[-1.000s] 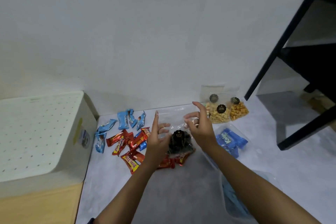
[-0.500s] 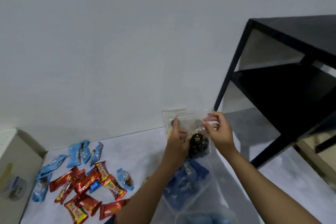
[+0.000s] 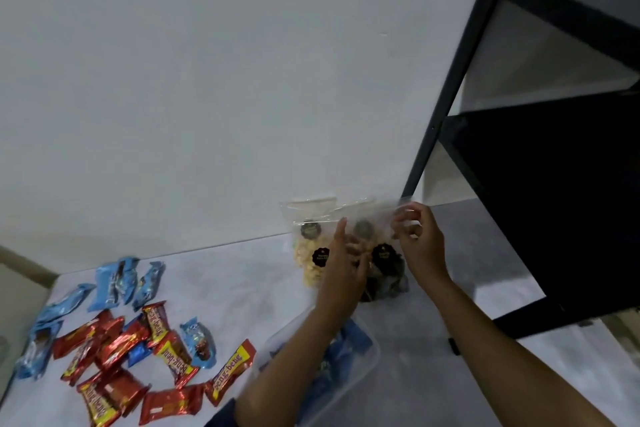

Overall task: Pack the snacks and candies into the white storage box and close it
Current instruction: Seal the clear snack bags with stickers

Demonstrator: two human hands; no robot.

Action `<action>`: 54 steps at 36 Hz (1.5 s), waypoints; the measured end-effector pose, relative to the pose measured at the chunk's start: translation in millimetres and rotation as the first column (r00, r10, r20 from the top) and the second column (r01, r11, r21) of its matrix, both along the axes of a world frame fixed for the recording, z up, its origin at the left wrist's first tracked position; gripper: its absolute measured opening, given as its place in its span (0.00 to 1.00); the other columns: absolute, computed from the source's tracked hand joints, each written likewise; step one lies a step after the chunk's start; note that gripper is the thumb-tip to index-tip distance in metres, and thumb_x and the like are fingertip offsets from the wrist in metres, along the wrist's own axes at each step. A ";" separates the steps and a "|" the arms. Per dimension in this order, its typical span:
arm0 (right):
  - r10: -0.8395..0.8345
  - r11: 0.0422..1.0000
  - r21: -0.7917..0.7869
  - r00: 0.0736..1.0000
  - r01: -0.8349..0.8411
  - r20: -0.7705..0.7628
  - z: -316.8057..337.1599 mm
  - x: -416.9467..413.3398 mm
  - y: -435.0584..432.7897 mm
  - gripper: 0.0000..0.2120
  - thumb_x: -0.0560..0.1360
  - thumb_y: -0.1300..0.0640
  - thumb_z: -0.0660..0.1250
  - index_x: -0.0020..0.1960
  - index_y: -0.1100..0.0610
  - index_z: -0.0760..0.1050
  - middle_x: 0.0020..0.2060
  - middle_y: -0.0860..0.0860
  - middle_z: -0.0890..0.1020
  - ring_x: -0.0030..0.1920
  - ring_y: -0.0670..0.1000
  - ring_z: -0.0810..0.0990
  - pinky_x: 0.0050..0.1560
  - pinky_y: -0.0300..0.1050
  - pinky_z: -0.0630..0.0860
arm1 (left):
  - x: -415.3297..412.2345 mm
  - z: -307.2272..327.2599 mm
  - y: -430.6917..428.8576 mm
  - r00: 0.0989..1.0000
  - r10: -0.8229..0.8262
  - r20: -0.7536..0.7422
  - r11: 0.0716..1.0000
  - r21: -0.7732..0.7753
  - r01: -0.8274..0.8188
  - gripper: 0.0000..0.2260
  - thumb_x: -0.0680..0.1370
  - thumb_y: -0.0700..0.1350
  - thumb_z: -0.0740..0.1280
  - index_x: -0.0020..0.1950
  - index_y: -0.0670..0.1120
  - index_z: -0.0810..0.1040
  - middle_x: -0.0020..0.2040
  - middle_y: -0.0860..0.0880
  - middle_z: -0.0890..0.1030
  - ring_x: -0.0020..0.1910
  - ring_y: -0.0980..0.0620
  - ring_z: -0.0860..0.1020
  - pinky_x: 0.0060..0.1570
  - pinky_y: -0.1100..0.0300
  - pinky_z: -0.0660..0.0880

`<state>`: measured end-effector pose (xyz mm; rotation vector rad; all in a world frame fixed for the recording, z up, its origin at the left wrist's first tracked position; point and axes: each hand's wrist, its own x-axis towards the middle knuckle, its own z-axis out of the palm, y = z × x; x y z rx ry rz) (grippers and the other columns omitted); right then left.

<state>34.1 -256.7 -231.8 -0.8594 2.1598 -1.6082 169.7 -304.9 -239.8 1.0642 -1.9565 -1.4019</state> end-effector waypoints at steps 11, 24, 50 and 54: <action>0.024 0.998 0.056 1.000 -0.024 -0.008 -23.2 -3.2 -5.5 0.22 0.76 0.61 0.64 0.69 0.54 0.63 0.52 0.50 0.76 0.48 0.51 0.77 0.43 0.40 0.76 | -1.8 -8.1 -0.3 0.998 -0.029 0.061 0.996 -0.081 0.034 0.37 0.78 0.43 0.63 0.73 0.61 0.39 0.72 0.47 0.62 0.57 0.49 0.76 0.58 0.52 0.76; 0.256 0.959 0.130 0.967 -0.252 -0.015 -43.0 4.4 0.9 0.32 0.75 0.62 0.67 0.73 0.46 0.56 0.66 0.53 0.70 0.59 0.51 0.75 0.53 0.44 0.77 | 13.2 -21.6 -7.4 0.988 0.077 0.136 0.972 -0.231 -0.044 0.33 0.79 0.43 0.62 0.75 0.52 0.43 0.73 0.43 0.60 0.59 0.61 0.65 0.52 0.83 0.61; 0.334 0.880 0.393 0.935 -0.265 -0.119 -15.2 17.7 11.9 0.20 0.72 0.63 0.68 0.64 0.60 0.73 0.68 0.56 0.65 0.66 0.56 0.69 0.64 0.51 0.72 | 28.5 9.2 -8.0 0.953 -0.020 0.304 0.963 -0.249 0.100 0.23 0.75 0.39 0.66 0.68 0.35 0.65 0.67 0.38 0.65 0.66 0.44 0.66 0.65 0.65 0.61; 0.330 0.853 0.478 0.927 -0.212 -0.178 14.8 36.5 20.3 0.16 0.73 0.59 0.64 0.61 0.56 0.74 0.64 0.53 0.71 0.61 0.55 0.71 0.62 0.51 0.70 | 49.7 25.4 -8.1 0.949 -0.086 0.303 0.952 -0.256 0.168 0.23 0.73 0.44 0.66 0.64 0.35 0.70 0.60 0.40 0.72 0.59 0.48 0.69 0.63 0.58 0.66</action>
